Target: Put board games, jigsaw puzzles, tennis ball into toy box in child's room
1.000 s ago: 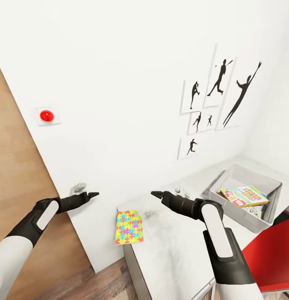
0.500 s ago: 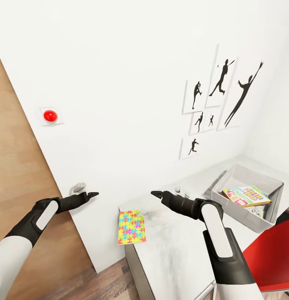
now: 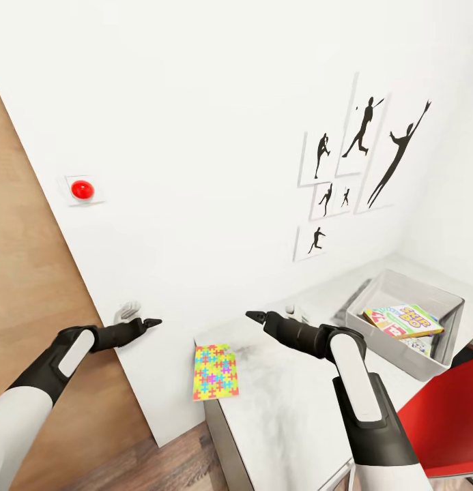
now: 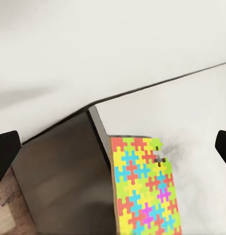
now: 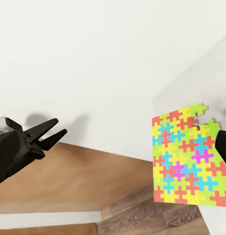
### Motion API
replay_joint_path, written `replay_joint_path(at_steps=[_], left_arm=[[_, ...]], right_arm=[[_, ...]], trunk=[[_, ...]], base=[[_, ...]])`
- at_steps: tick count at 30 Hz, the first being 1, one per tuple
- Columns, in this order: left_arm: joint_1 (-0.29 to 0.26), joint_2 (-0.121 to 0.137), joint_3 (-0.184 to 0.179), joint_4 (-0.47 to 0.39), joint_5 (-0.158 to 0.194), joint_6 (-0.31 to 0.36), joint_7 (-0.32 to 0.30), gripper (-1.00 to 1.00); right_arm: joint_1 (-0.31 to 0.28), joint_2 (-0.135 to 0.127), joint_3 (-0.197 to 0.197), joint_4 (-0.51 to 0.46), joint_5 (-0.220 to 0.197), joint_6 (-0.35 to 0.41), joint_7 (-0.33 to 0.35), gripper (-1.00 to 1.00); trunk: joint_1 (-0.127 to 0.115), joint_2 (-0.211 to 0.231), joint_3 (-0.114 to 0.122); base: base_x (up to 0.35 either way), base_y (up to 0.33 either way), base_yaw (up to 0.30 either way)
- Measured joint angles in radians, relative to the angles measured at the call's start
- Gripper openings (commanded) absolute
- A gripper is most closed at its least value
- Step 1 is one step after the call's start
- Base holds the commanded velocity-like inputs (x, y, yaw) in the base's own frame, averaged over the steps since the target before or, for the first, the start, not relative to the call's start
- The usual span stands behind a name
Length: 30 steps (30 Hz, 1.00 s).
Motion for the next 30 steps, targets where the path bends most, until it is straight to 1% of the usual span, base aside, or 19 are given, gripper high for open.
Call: replay_joint_path(at_steps=[5,6,8,9,13,18,22,25,28,30], left_arm=[[-0.003,-0.001,0.004,0.059,0.004,0.015,0.0,1.0],[-0.007,-0.001,0.009,0.09,0.004,0.016,0.0,1.0],[-0.013,-0.001,0.015,0.123,0.006,0.017,0.0,1.0],[-0.018,-0.002,0.02,0.157,0.005,0.017,-0.001,1.0],[-0.025,-0.004,0.028,0.221,0.005,0.016,-0.001,1.0],[-0.027,-0.011,0.032,0.263,0.004,0.015,0.013,1.0],[-0.028,-0.049,0.033,0.299,0.004,0.013,0.017,1.0],[-0.029,-0.063,0.034,0.314,0.003,0.011,0.017,1.0],[-0.029,-0.07,0.034,0.32,0.002,0.011,0.017,1.0],[-0.029,-0.072,0.034,0.322,0.001,0.011,0.016,1.0]], right_arm=[[0.001,-0.005,0.0,-0.007,0.001,-0.001,0.071,1.0],[0.001,-0.006,0.001,-0.01,0.001,-0.001,0.096,1.0],[0.001,-0.007,0.001,-0.011,0.001,-0.001,0.121,1.0],[0.001,-0.008,0.001,-0.013,0.001,-0.001,0.145,1.0],[0.001,-0.01,0.002,-0.016,-0.001,0.001,0.208,1.0],[0.002,-0.012,0.003,-0.018,-0.003,0.004,0.243,1.0],[0.003,-0.012,0.005,-0.019,-0.003,0.008,0.253,1.0],[0.003,-0.012,0.004,-0.019,0.0,0.008,0.254,1.0],[0.008,-0.014,0.003,-0.02,0.0,0.015,0.258,1.0],[0.026,-0.021,0.0,-0.02,-0.004,0.031,0.271,1.0]], trunk=[[0.0,0.0,0.0],[0.0,0.0,0.0],[0.0,0.0,0.0],[0.0,0.0,0.0],[0.0,0.0,0.0],[0.0,0.0,0.0],[0.0,0.0,0.0],[0.0,0.0,0.0],[0.0,0.0,0.0],[0.0,0.0,0.0]], base=[[0.0,0.0,0.0],[0.0,0.0,0.0],[0.0,0.0,0.0],[0.0,0.0,0.0],[0.0,0.0,0.0],[0.0,0.0,0.0],[0.0,0.0,0.0],[0.0,0.0,0.0],[0.0,0.0,0.0],[0.0,0.0,0.0]])
